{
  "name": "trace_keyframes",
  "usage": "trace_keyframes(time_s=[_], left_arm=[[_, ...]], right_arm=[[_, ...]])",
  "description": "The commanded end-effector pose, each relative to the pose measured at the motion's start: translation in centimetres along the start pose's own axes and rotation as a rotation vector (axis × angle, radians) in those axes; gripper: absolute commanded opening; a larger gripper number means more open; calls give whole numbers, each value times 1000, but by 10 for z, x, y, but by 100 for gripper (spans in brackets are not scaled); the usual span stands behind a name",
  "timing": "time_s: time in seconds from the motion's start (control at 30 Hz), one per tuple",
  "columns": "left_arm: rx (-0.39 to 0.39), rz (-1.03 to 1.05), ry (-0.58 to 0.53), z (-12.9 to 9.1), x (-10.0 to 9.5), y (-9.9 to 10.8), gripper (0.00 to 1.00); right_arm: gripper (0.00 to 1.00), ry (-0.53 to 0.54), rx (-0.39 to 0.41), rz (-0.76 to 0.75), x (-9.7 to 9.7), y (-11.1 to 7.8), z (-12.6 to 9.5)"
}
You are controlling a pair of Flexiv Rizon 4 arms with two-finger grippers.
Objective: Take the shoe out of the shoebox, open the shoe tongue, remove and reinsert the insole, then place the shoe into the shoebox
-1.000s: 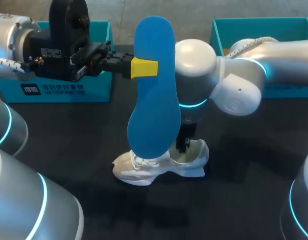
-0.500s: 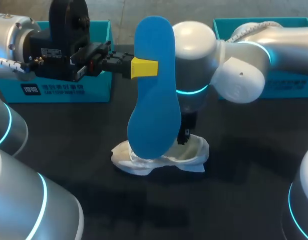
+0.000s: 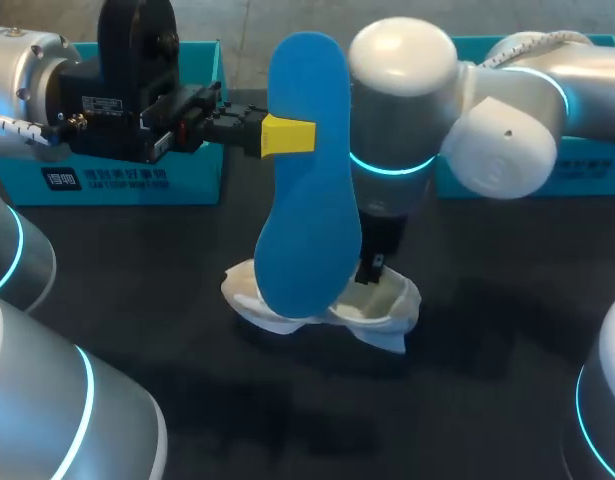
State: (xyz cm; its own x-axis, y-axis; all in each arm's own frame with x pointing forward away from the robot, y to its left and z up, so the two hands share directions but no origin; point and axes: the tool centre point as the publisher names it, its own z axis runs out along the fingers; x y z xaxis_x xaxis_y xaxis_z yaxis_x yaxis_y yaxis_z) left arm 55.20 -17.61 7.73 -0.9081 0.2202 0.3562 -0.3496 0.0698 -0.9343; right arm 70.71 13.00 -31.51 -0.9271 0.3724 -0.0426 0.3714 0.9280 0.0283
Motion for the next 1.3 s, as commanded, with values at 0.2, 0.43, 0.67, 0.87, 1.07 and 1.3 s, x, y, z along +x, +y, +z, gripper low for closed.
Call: trace_keyframes(time_s=[0.2,0.43,0.67,0.87,1.07,1.3], left_arm=[[-5,0,2,1,-2,-2,0],[-5,0,2,1,-2,-2,0],[-5,0,2,1,-2,-2,0],[-5,0,2,1,-2,-2,0],[-5,0,2,1,-2,-2,0],[-5,0,2,1,-2,-2,0]], right_arm=[[0,-3,-11,0,1,-6,-3],[0,-3,-11,0,1,-6,-3],[0,-3,-11,0,1,-6,-3],[0,81,-16,363,-9,-10,1],[0,81,-68,611,-1,-20,-8],[0,39,-72,810,15,-17,-13]])
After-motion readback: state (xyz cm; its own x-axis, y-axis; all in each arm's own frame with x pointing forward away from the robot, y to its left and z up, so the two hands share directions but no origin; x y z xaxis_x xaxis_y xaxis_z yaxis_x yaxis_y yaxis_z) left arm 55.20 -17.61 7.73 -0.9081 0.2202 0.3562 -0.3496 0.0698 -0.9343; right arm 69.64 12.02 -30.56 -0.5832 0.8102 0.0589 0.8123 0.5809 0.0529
